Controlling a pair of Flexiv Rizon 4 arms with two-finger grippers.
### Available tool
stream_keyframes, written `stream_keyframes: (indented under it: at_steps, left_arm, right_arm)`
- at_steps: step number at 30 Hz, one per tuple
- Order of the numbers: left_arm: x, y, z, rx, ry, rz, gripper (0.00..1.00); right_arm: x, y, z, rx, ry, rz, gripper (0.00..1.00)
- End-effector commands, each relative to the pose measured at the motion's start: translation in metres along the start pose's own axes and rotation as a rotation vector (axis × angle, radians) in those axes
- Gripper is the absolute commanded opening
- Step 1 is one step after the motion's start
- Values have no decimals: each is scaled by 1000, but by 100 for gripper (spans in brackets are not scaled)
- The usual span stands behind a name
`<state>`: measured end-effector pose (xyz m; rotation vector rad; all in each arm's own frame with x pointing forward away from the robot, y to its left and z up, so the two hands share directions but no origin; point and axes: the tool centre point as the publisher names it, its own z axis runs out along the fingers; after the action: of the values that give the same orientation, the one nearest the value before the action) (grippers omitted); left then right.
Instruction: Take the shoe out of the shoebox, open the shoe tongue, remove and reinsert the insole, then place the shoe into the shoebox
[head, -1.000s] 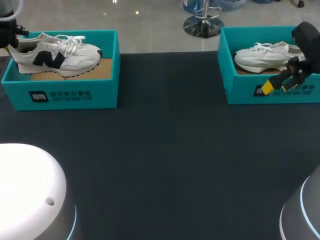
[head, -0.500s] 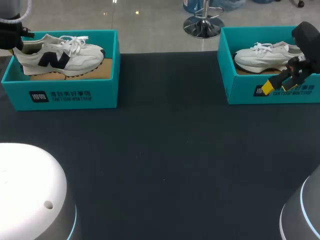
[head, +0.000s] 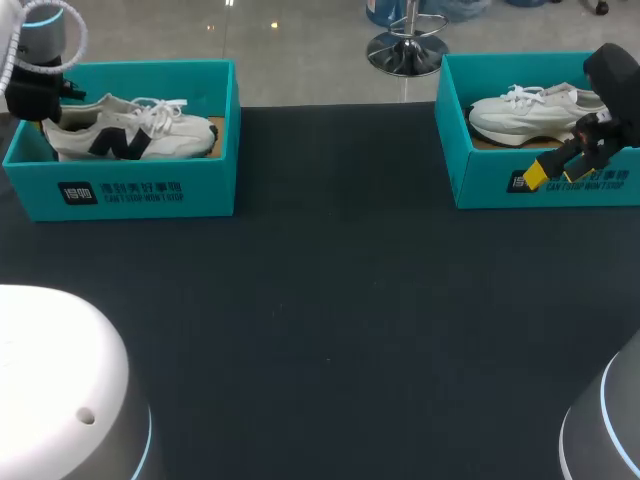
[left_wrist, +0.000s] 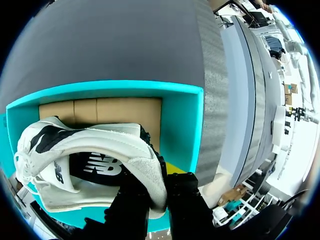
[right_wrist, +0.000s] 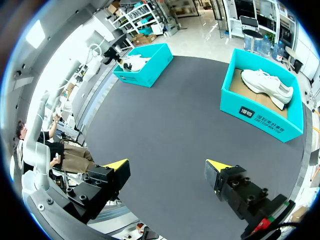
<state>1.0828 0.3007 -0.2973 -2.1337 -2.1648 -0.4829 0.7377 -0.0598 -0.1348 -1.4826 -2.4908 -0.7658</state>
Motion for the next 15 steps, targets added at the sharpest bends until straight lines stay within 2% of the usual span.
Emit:
stream_keyframes:
  at_steps: [1,7,15]
  left_arm:
    - [-1,1,12,-16,-2,15,0]
    - [-3,-4,27,-26,-22,57,0]
    - [-3,-15,32,-25,-14,65,0]
  right_arm:
    - [0,1,1,2,-1,1,100]
    - [0,1,1,2,-1,1,100]
    - [0,1,1,2,-1,1,100]
